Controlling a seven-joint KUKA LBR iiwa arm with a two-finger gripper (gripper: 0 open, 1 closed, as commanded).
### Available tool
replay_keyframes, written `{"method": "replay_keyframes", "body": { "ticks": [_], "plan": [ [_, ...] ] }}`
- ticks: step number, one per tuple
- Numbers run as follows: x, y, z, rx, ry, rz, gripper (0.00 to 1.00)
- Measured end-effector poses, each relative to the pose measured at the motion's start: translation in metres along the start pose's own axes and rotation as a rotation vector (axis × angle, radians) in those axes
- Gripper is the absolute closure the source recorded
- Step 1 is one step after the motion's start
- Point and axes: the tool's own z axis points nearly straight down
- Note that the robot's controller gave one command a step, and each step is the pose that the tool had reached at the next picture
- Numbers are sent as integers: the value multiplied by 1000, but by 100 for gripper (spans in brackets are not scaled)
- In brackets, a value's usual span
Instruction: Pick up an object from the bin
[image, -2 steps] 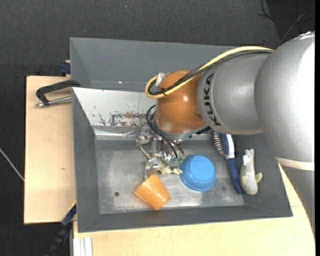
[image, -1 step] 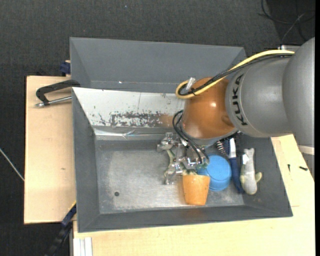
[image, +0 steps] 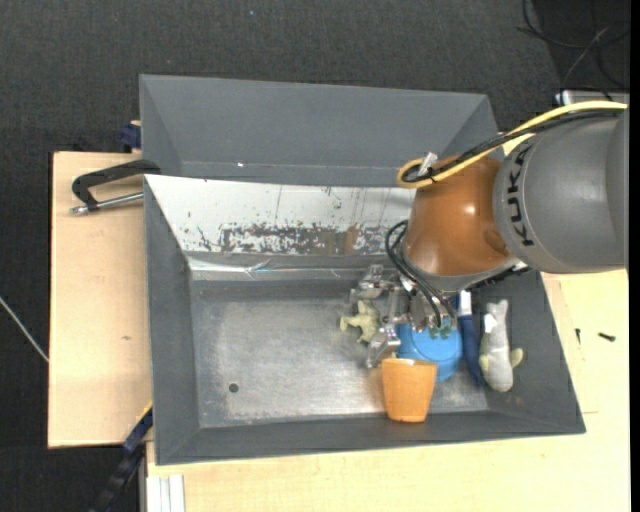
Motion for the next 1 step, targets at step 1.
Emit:
{"method": "replay_keyframes", "body": {
  "ticks": [1],
  "plan": [
    [-1, 2, 0, -1, -3, -3, 100]
  ]
}}
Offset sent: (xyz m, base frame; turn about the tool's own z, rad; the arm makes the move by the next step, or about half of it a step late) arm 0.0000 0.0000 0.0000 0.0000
